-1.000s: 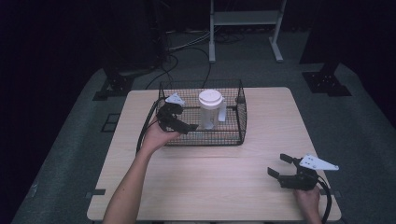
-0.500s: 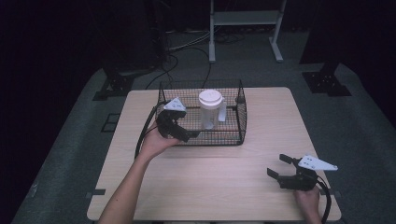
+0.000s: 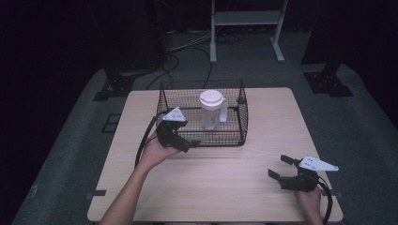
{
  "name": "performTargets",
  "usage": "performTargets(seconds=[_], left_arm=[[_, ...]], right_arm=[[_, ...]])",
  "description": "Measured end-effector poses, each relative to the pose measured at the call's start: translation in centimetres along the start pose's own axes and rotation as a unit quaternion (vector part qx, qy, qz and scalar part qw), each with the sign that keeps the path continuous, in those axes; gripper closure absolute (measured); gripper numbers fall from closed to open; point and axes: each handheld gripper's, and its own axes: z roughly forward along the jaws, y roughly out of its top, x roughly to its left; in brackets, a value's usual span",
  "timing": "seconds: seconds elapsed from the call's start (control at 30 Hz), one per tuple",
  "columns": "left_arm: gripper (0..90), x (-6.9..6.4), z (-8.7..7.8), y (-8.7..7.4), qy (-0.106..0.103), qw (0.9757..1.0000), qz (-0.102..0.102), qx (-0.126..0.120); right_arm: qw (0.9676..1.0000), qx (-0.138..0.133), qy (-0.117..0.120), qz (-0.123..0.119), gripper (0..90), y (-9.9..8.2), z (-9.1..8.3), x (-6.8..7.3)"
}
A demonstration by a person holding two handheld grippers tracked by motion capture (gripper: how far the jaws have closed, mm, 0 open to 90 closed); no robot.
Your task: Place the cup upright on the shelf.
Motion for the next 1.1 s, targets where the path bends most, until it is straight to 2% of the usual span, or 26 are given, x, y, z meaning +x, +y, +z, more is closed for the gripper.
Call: performTargets(seconds=[0.47,0.83,1.1], left_arm=[[0.3,-1.7,-0.3,-1.8,-0.009,0.9998,-0.003,-0.020],[0.3,-2.0,-0.7,-3.0,-0.012,0.9996,-0.007,-0.025],[0.3,-2.6,-1.4,-4.2,-0.008,0.9992,-0.010,-0.039]], right_arm=[[1.0000,0.004,-0.003,0.000,12.8,0.0,0.1,0.0],[1.0000,0.006,-0.005,0.000,12.9,0.0,0.1,0.1],[0.9999,0.008,-0.007,-0.002,12.8,0.0,0.2,0.1]])
